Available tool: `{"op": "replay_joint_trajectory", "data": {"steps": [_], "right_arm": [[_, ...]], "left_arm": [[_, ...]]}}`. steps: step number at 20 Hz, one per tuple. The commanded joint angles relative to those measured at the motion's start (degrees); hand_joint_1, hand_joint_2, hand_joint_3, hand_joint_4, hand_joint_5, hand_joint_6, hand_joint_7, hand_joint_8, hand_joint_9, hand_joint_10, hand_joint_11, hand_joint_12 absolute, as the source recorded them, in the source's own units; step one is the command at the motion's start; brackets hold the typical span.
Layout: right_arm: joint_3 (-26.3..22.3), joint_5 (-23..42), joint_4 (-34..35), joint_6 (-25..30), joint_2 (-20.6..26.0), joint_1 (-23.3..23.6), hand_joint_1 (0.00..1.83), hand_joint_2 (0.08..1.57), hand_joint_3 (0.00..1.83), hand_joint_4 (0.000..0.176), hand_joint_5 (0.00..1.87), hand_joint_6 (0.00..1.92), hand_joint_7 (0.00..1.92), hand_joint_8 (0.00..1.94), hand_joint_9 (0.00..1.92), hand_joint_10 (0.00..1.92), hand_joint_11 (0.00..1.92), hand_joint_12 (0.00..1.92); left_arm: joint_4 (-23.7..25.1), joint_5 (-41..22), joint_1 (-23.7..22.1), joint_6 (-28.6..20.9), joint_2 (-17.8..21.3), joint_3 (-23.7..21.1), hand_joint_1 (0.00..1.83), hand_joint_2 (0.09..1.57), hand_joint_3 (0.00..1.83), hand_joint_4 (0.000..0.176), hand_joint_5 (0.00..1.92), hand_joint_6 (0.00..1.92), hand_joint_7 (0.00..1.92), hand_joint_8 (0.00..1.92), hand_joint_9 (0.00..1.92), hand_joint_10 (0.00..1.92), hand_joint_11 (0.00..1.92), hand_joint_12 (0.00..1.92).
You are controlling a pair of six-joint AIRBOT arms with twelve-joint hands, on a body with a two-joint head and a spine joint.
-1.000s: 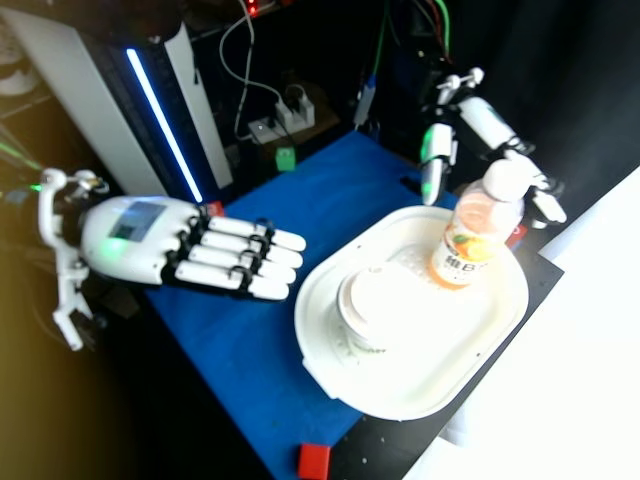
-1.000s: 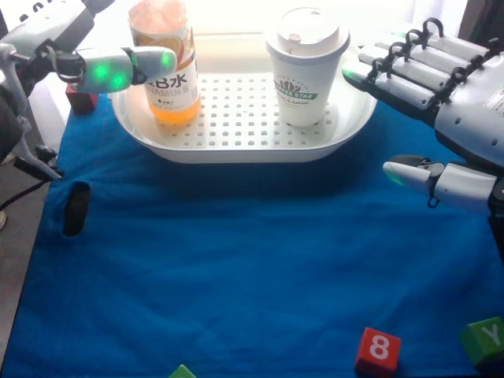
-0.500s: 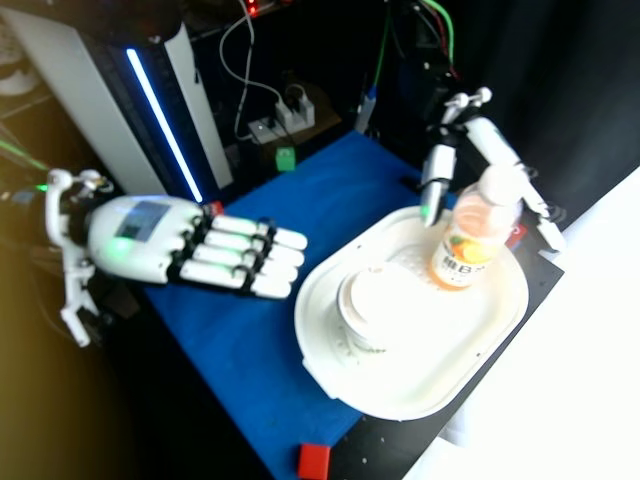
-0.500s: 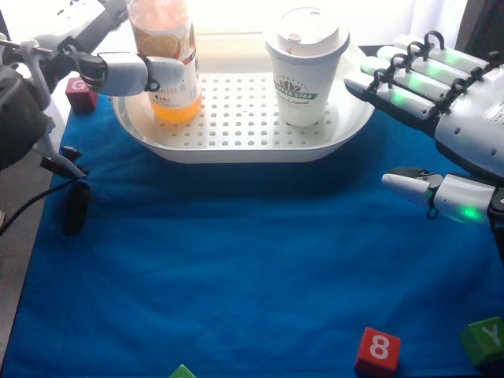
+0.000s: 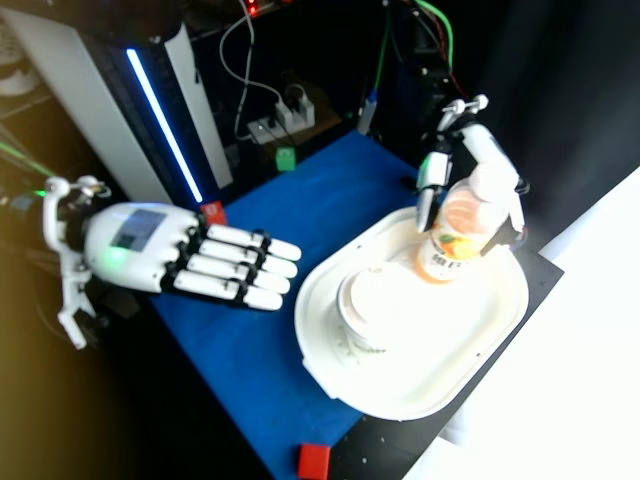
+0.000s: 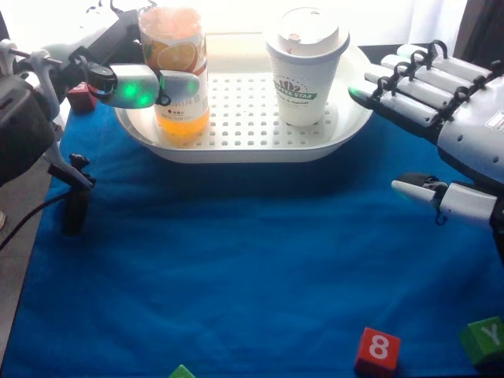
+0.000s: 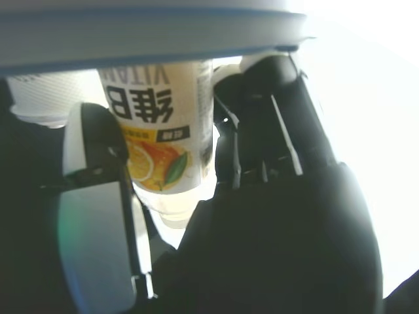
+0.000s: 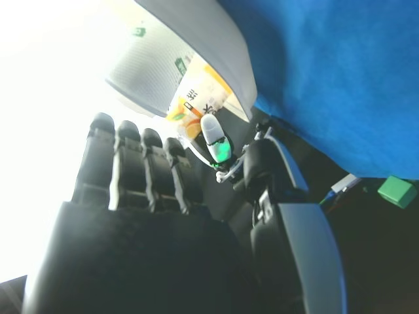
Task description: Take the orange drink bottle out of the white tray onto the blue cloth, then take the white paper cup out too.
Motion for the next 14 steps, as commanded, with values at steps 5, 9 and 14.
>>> {"op": "replay_joint_trajectory", "data": {"steps": [5,9,14], "right_arm": [[-0.06,7.31,-0.14,-0.05,0.12,0.49,0.45,1.36,0.0,0.0,0.0,0.0,0.0,0.0,0.0,0.0,0.02,0.01],[-0.09,7.38,0.04,-0.05,-0.01,0.4,0.44,1.36,0.0,0.0,0.0,0.0,0.0,0.0,0.0,0.0,0.01,0.01],[-0.13,7.49,0.57,-0.05,-0.3,0.02,0.49,1.35,0.0,0.0,0.0,0.0,0.0,0.0,0.0,0.0,0.0,0.01]], "left_arm": [[4.98,-16.86,-1.97,-2.91,3.74,-3.51,1.13,1.35,0.0,0.0,0.46,1.51,0.68,1.74,0.68,1.92,0.82,1.92],[9.6,-24.54,-1.81,-2.96,7.66,-9.21,1.09,1.37,0.0,0.0,0.46,1.55,0.63,1.76,0.49,1.84,0.58,1.92],[13.12,-36.12,4.03,-3.16,13.55,-18.4,0.79,1.35,0.0,0.165,0.54,1.62,0.5,1.74,0.6,1.92,0.68,1.92]]}}
